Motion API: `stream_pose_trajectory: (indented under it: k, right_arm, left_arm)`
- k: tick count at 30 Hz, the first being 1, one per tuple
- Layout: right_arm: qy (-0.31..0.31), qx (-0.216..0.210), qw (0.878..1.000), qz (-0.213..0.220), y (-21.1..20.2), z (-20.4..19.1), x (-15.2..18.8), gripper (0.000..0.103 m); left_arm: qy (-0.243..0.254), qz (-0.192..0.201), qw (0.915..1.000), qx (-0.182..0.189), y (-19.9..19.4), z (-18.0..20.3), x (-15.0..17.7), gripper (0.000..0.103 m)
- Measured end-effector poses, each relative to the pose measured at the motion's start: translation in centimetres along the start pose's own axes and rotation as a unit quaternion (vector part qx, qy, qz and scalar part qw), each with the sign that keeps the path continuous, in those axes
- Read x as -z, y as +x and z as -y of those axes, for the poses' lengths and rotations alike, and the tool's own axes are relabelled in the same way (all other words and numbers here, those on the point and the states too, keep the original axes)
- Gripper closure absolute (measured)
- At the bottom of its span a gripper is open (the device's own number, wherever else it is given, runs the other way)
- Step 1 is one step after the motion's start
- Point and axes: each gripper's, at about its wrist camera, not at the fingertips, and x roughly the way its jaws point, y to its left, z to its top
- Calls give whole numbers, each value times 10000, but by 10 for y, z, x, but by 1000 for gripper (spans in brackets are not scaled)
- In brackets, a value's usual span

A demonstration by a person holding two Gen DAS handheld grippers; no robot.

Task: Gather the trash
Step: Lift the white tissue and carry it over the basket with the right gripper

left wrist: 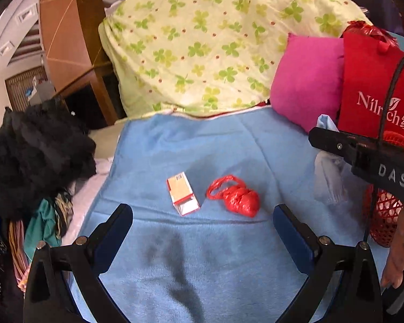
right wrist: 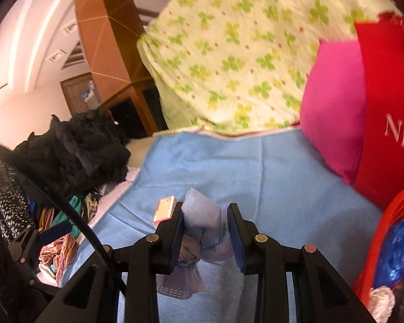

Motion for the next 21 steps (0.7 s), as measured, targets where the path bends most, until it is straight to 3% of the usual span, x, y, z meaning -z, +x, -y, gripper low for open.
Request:
stream_pose_trajectory:
  k: [5, 21]
  right_arm:
    - [-231, -63, 9991, 361, -24, -8, -2, 69]
    - [-100, -27, 9969, 781, -56, 10, -6, 69]
  left_arm:
    - [76, 183, 9998, -53, -13, 8, -8, 0]
    - [342, 408, 9986, -45, -28, 34, -19, 0]
